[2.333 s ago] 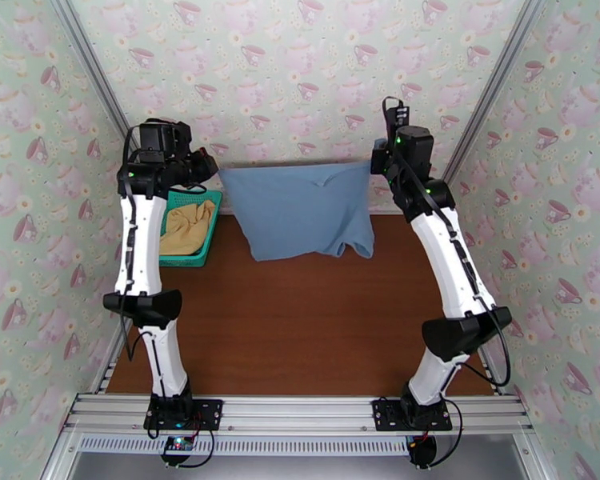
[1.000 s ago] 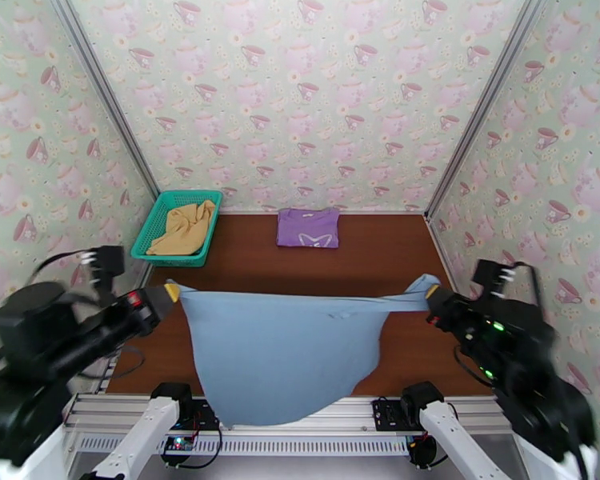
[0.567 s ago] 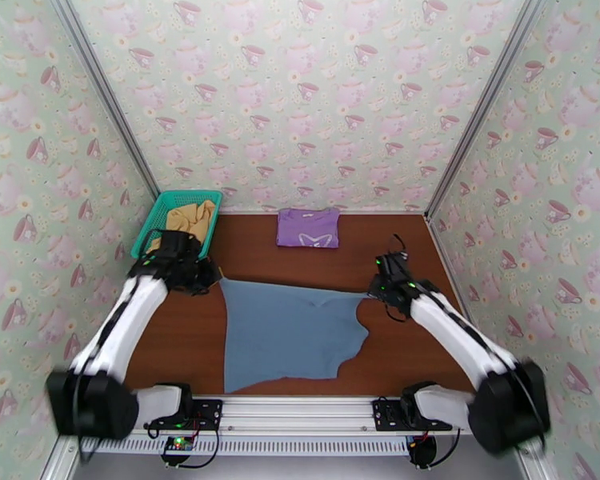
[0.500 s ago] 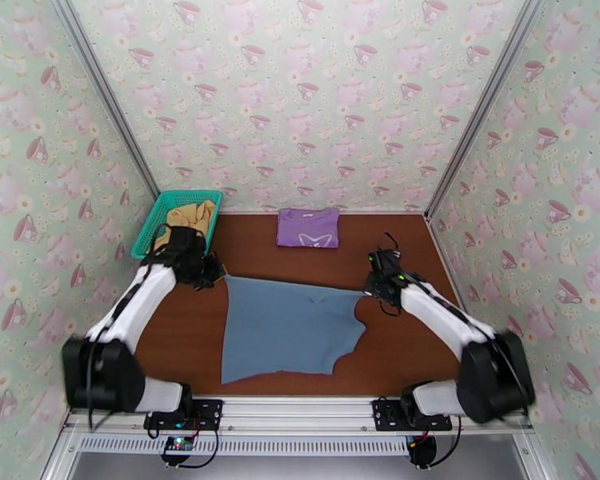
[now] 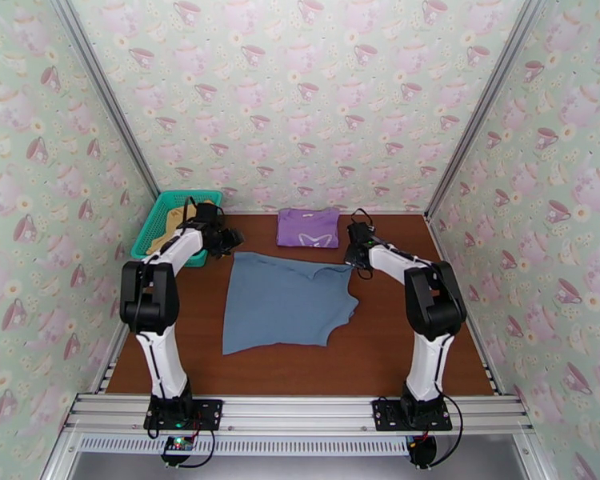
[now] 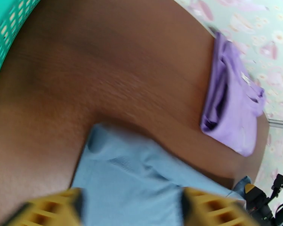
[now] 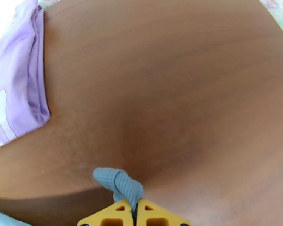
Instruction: Fold and stack the mixed laundry pile
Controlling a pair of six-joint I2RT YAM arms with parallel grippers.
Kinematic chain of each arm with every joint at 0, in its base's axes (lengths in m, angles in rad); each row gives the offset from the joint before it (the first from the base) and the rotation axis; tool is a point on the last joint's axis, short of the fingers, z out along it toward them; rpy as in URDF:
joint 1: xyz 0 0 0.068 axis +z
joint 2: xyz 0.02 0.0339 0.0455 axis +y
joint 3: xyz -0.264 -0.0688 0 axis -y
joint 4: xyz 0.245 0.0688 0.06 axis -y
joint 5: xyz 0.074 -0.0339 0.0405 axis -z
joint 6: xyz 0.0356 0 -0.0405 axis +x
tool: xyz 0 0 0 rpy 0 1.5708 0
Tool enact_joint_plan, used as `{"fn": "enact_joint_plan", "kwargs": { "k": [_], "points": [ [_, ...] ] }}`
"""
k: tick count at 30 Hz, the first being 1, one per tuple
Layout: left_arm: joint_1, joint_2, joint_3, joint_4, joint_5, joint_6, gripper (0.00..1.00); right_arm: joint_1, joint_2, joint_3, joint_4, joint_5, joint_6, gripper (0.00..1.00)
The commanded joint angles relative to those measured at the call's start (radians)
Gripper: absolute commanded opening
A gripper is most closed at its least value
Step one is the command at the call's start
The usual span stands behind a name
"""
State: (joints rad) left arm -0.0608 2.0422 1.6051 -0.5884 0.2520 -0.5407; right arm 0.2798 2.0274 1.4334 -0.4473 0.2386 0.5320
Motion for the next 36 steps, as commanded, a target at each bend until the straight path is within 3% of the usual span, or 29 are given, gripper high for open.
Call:
{"fn": "enact_joint_plan", "kwargs": {
  "k": [1,6,8,9,11,16,23,27,36],
  "points": [
    [-0.013,-0.001,0.029,0.010,-0.035,-0.001,0.95,-0.004,0.029,0.083,-0.051,-0.085,-0.042,0.21],
    [-0.039,-0.121,-0.040,-0.009,-0.058,0.029,0.93,-0.004,-0.079,0.040,-0.051,-0.111,-0.092,0.48],
    [-0.056,-0.205,-0.102,-0.025,-0.070,0.037,0.87,-0.004,-0.169,-0.012,-0.063,-0.111,-0.115,0.57],
    [-0.065,-0.245,-0.135,-0.034,-0.074,0.039,0.86,-0.004,-0.213,-0.043,-0.073,-0.108,-0.122,0.68],
    [-0.088,-0.332,-0.217,-0.064,-0.086,0.044,0.81,-0.004,-0.331,-0.132,-0.098,-0.098,-0.127,0.74],
    [-0.145,-0.523,-0.447,-0.070,-0.088,-0.002,0.63,-0.004,-0.640,-0.402,-0.197,-0.061,-0.062,0.75],
    [-0.197,-0.622,-0.679,-0.004,-0.070,-0.074,0.61,-0.004,-0.947,-0.772,-0.195,-0.192,0.084,0.57],
    [-0.221,-0.596,-0.739,0.032,-0.080,-0.091,0.61,-0.004,-0.926,-0.864,-0.106,-0.258,0.125,0.52],
    [-0.221,-0.529,-0.801,0.105,-0.088,-0.100,0.60,0.012,-0.723,-0.819,0.044,-0.363,0.141,0.46]
  ]
}}
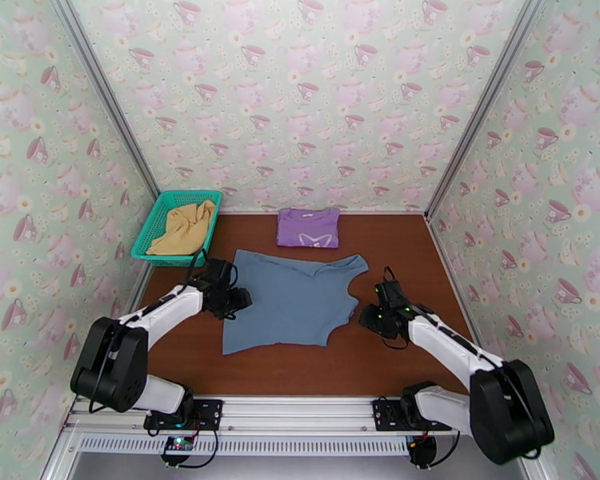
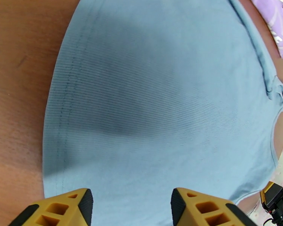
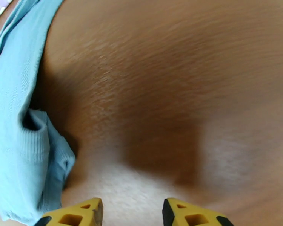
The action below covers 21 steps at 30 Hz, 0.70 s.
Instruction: Fold and stack the mixed laundry pile
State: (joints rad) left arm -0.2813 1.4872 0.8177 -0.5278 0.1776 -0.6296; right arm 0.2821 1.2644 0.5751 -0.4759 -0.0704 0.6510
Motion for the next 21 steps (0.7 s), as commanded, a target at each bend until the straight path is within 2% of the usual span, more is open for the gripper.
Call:
{"fn": "enact_joint_plan", "kwargs": {
  "k": [1,7,17,20,21],
  "points": [
    [-0.001,0.035,-0.013,0.052,-0.012,-0.013,0.60,0.018,0.059,0.047,0.082,-0.058,0.024,0.46],
    [-0.005,0.081,-0.004,0.073,-0.003,-0.016,0.58,0.063,0.128,0.099,0.103,-0.049,0.027,0.46],
    [-0.016,0.128,-0.006,0.097,0.002,-0.015,0.58,0.076,0.204,0.146,0.102,-0.025,0.022,0.45],
    [-0.016,0.141,-0.009,0.103,0.005,-0.014,0.58,0.081,0.243,0.158,0.109,-0.024,0.024,0.45],
    [-0.016,0.145,-0.009,0.106,0.006,-0.013,0.58,0.084,0.258,0.164,0.110,-0.022,0.023,0.42]
  ]
}}
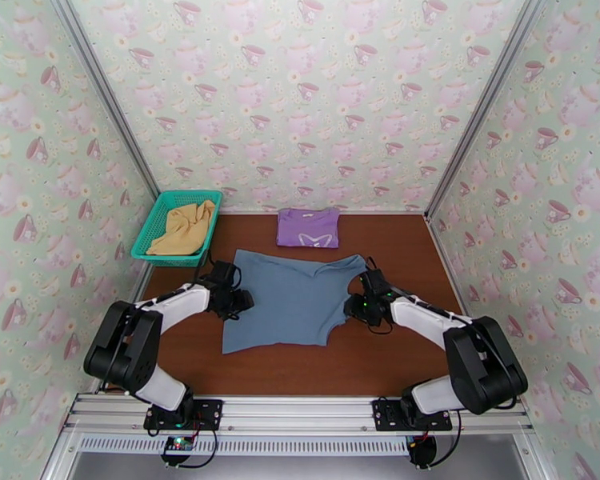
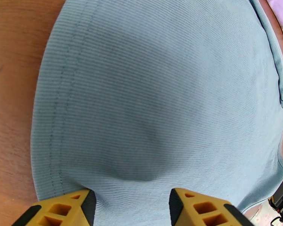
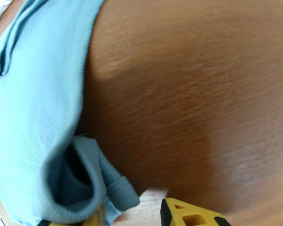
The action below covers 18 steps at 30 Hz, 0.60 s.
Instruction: Fold and stack the mixed laundry pile
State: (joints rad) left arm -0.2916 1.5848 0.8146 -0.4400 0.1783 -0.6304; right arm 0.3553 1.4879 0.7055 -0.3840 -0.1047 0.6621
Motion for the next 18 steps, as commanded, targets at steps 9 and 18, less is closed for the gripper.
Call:
{"fn": "enact_joint_plan", "kwargs": {
  "k": [9,18],
  "points": [
    [-0.006,0.053,-0.019,0.032,0.012,-0.015,0.58,0.026,0.026,0.056,-0.069,0.089,0.027,0.02],
    [-0.008,0.013,-0.044,0.033,0.025,-0.022,0.58,0.027,-0.301,-0.007,-0.485,0.371,0.192,0.00]
  ]
}}
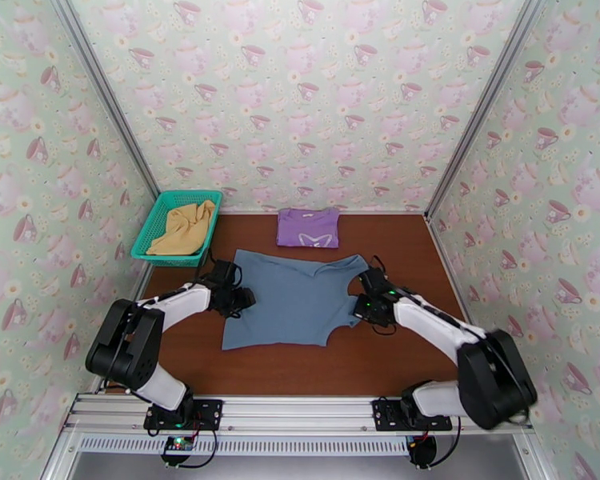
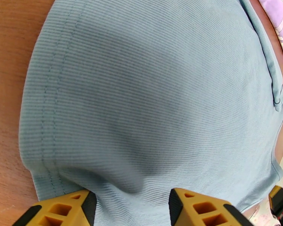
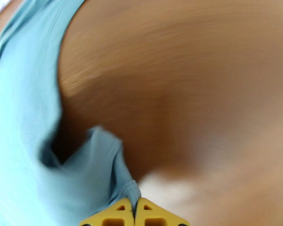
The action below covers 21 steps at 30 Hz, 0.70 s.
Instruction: Fold and stack the mixed laundry pile
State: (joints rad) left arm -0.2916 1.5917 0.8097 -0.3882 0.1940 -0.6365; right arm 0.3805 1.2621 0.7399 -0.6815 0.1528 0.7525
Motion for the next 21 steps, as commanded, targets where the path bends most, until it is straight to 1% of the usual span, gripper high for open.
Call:
{"fn": "enact_joint_plan", "kwargs": {
  "k": [1,2,3,5,6,7,9,11,13,17,19,21],
  "points": [
    [-0.009,0.000,-0.041,-0.019,0.010,-0.017,0.59,0.001,-0.112,-0.070,-0.205,0.117,0.135,0.00],
    [-0.008,-0.006,-0.045,-0.018,0.010,-0.017,0.59,0.001,-0.147,-0.098,-0.214,0.120,0.157,0.00],
    [-0.007,-0.010,-0.046,-0.018,0.013,-0.016,0.59,0.001,-0.169,-0.120,-0.210,0.119,0.172,0.02],
    [-0.008,-0.016,-0.044,-0.023,0.019,-0.009,0.62,0.001,-0.195,-0.156,-0.195,0.116,0.192,0.20],
    [-0.008,-0.019,-0.041,-0.027,0.021,-0.006,0.63,0.001,-0.195,-0.161,-0.190,0.111,0.192,0.26],
    [-0.007,-0.021,-0.039,-0.034,0.025,-0.002,0.66,0.001,-0.188,-0.158,-0.191,0.109,0.192,0.30],
    [-0.010,-0.041,-0.031,-0.055,0.028,0.003,0.72,0.001,-0.176,-0.141,-0.198,0.103,0.187,0.35],
    [-0.013,-0.091,-0.030,-0.091,0.016,0.004,0.77,0.001,-0.173,-0.113,-0.211,0.101,0.167,0.36],
    [-0.017,-0.155,-0.029,-0.143,-0.009,0.001,0.80,0.001,-0.178,-0.077,-0.219,0.095,0.123,0.37],
    [-0.032,-0.312,-0.043,-0.294,-0.066,-0.020,0.79,0.005,-0.179,0.013,-0.212,0.026,-0.052,0.36],
    [-0.041,-0.394,-0.081,-0.359,-0.092,-0.054,0.79,0.024,-0.185,0.052,-0.185,-0.042,-0.161,0.36],
    [-0.045,-0.469,-0.138,-0.388,-0.096,-0.101,0.76,0.049,-0.194,0.083,-0.162,-0.080,-0.237,0.36]
  ]
}}
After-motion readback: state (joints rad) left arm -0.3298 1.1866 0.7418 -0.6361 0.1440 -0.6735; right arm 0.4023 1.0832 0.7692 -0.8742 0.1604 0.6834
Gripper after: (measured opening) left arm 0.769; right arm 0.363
